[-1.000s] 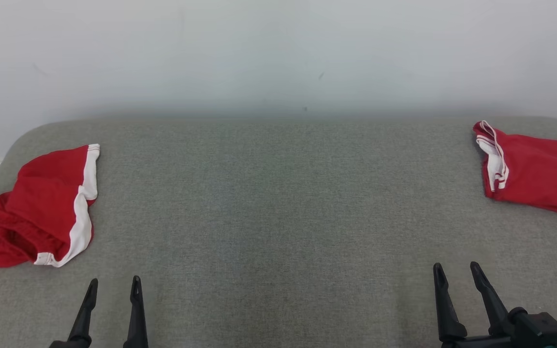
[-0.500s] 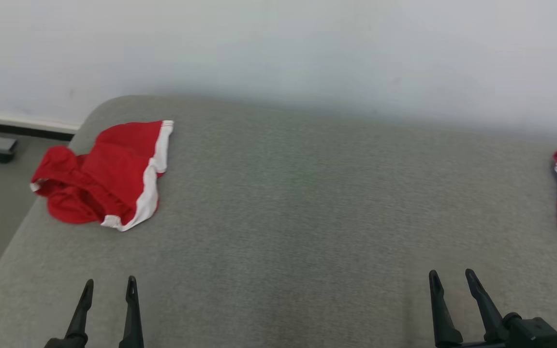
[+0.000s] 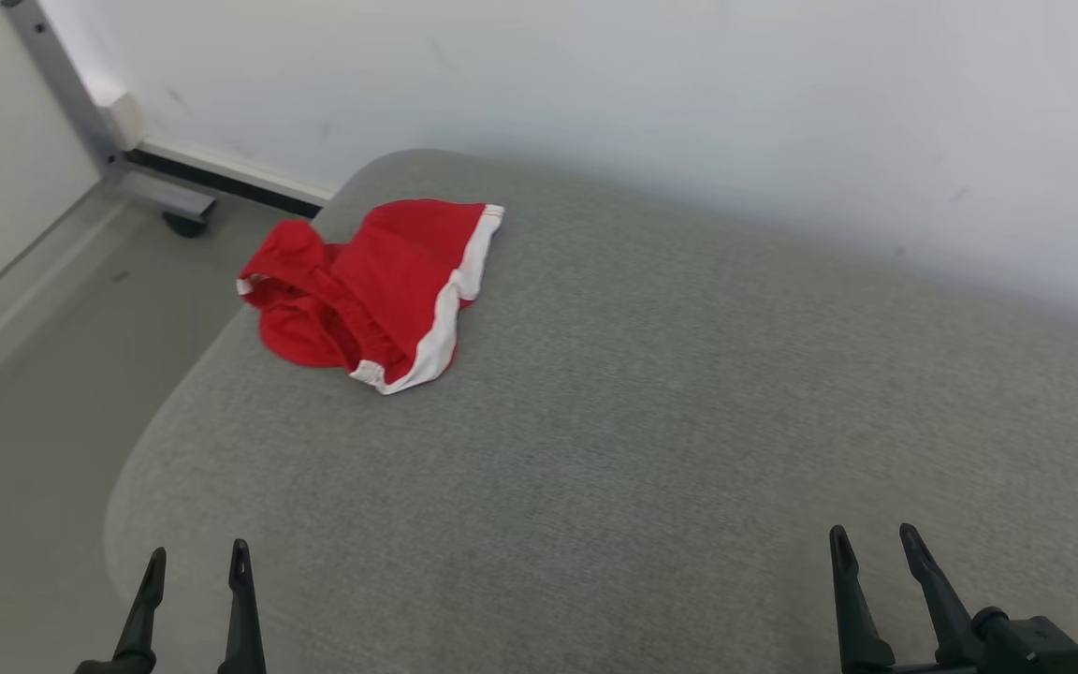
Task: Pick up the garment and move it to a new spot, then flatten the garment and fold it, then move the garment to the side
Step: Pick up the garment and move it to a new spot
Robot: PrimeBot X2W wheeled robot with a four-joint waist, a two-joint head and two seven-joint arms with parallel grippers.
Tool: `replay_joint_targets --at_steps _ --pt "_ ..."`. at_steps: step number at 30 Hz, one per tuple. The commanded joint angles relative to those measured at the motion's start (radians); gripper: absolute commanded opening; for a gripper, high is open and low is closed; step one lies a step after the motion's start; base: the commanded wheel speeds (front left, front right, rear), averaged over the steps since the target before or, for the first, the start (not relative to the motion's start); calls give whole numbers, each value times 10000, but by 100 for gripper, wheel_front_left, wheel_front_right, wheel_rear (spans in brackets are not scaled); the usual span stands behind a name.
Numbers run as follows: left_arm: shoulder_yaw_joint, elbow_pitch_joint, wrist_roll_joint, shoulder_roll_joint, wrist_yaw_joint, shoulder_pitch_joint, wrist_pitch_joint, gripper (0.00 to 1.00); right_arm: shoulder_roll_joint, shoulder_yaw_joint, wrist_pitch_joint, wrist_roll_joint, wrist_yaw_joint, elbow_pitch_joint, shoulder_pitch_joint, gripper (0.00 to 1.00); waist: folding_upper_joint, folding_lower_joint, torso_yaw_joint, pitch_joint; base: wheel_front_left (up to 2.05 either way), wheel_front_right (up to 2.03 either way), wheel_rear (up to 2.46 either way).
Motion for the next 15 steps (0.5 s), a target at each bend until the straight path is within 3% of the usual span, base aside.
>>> replay_joint_targets --at_steps 1,15 --pt "27 -4 -114 55 35 69 1 100 7 -9 -50 33 -24 7 24 100 0 0 609 24 0 0 0" --pt "298 -198 -316 99 224 268 -44 100 4 208 -30 -79 -24 140 -258 100 0 0 834 197 0 0 0"
